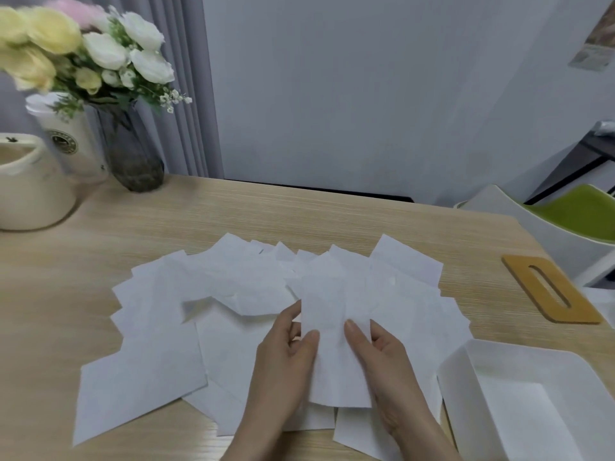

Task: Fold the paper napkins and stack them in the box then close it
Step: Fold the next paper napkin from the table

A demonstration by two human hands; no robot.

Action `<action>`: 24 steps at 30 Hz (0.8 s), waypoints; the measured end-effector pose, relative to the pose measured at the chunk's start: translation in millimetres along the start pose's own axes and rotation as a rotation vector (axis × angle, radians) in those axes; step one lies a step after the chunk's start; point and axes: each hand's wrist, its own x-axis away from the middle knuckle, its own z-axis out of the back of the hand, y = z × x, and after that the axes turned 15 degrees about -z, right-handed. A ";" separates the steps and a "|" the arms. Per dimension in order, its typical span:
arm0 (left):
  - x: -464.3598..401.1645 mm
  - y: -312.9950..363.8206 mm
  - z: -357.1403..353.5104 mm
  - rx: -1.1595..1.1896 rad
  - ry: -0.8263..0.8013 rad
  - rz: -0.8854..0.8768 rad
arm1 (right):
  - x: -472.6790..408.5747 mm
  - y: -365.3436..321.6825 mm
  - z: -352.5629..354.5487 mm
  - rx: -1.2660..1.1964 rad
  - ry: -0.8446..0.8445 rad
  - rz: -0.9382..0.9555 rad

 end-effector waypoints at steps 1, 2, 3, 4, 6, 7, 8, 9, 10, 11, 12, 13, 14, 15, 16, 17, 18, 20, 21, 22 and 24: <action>-0.3 0.1 1.8 0.005 0.017 0.014 | 0.0 0.8 -1.4 0.008 0.002 0.008; -0.8 -0.4 3.7 0.009 0.036 0.025 | -0.3 1.7 -2.5 0.026 0.009 0.018; -1.1 -1.1 5.8 0.010 0.055 0.035 | -0.4 2.4 -3.3 0.053 0.019 0.028; -1.4 -1.2 7.7 0.013 0.074 0.043 | -0.7 2.9 -4.4 0.085 0.030 0.034; -1.9 -1.6 12.2 0.038 0.114 0.055 | 0.6 3.1 -6.9 0.139 0.037 0.039; -2.2 -1.4 14.4 0.064 0.129 0.061 | 1.5 3.4 -8.6 0.156 0.027 0.041; -2.5 -1.2 16.1 0.088 0.133 0.067 | 2.3 3.9 -10.9 0.170 0.013 0.043; -2.4 -1.3 17.6 0.101 0.127 0.071 | 3.5 3.7 -13.8 0.185 -0.001 0.045; -2.3 -1.9 19.0 0.100 0.120 0.071 | 4.4 3.6 -17.0 0.201 -0.011 0.046; -2.2 -2.7 20.4 0.089 0.121 0.071 | 4.3 3.8 -20.1 0.215 -0.017 0.047; -2.3 -3.7 22.5 0.074 0.132 0.070 | 3.0 4.3 -23.1 0.228 -0.012 0.054; -2.6 -4.9 25.3 0.062 0.149 0.069 | 1.2 4.5 -25.7 0.237 0.009 0.074; -3.4 -6.5 28.5 0.056 0.169 0.067 | -2.2 5.0 -26.7 0.267 0.061 0.114; -4.1 -8.0 32.5 0.055 0.192 0.067 | -6.6 5.5 -25.5 0.336 0.143 0.174; -5.0 -9.2 36.7 0.059 0.215 0.071 | -11.3 5.5 -23.1 0.451 0.238 0.244; -5.7 -10.1 41.2 0.070 0.239 0.078 | -15.3 4.0 -20.3 0.587 0.329 0.316; -6.2 -11.2 45.6 0.085 0.261 0.084 | -19.4 2.1 -17.1 0.712 0.399 0.387; -6.8 -12.7 53.5 0.107 0.297 0.092 | -28.7 -1.5 -11.2 0.878 0.459 0.465; -6.9 -12.7 56.9 0.119 0.310 0.096 | -33.8 -3.0 -9.8 0.946 0.464 0.460; -7.2 -12.7 59.9 0.133 0.323 0.102 | -38.9 -3.8 -9.6 1.014 0.463 0.434; -8.2 -13.2 64.7 0.152 0.343 0.113 | -49.9 -2.6 -11.4 1.131 0.452 0.368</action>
